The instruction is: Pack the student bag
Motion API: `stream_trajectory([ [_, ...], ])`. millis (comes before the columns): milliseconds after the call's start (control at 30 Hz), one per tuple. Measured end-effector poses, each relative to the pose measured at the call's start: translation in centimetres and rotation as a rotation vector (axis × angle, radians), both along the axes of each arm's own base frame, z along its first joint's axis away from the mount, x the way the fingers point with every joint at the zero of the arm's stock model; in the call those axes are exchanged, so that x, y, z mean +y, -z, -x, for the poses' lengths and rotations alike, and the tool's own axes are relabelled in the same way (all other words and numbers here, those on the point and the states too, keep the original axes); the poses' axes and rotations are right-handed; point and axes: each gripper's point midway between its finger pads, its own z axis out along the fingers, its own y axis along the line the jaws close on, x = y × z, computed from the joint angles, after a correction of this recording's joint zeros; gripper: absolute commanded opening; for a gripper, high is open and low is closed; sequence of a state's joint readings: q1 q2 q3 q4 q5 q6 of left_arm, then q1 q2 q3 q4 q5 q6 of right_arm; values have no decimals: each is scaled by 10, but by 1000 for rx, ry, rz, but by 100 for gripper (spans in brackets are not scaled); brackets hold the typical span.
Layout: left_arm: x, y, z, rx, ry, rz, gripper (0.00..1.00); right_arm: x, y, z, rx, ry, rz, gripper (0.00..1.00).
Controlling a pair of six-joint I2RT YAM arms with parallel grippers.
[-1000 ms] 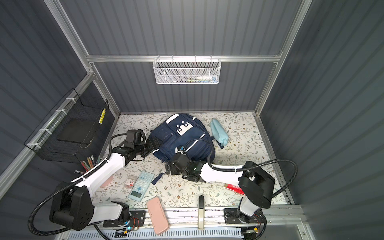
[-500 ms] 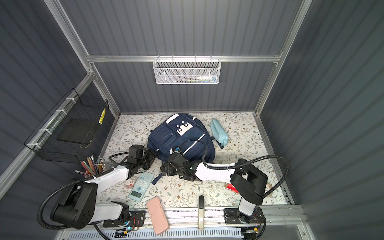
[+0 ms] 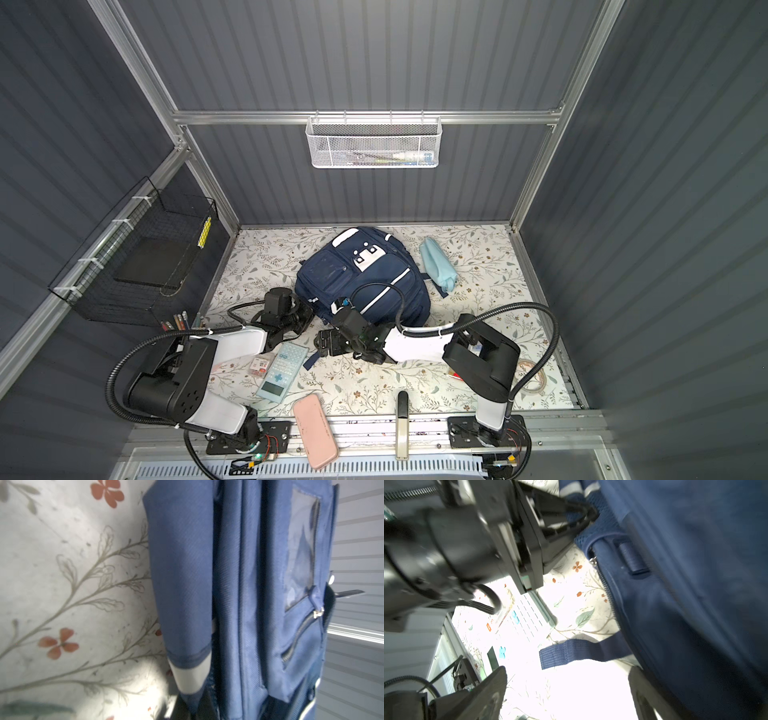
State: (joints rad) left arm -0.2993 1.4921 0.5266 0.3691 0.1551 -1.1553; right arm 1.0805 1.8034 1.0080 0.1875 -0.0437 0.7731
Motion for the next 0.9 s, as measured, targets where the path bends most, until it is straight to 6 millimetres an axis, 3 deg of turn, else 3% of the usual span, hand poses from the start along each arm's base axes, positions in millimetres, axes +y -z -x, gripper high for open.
stream_trajectory([
  [200,-5,-25,5,-25,28,31,0,12,3,-7,2,-5,-37,84],
  [400,-7,-29,13,-6,47,43,0,11,-8,-37,-94,88,-17,76],
  [533,-7,-41,15,-24,52,51,0,23,-12,-56,-187,131,62,61],
  [667,-7,-52,14,-33,54,54,0,26,0,-65,-234,145,127,42],
  [767,-8,-49,17,-18,57,52,0,21,9,-65,-233,150,152,45],
  [867,-8,-49,18,-12,60,54,0,21,9,-66,-241,148,156,62],
  [900,-8,-49,18,-13,62,56,0,21,8,-66,-246,145,157,62],
])
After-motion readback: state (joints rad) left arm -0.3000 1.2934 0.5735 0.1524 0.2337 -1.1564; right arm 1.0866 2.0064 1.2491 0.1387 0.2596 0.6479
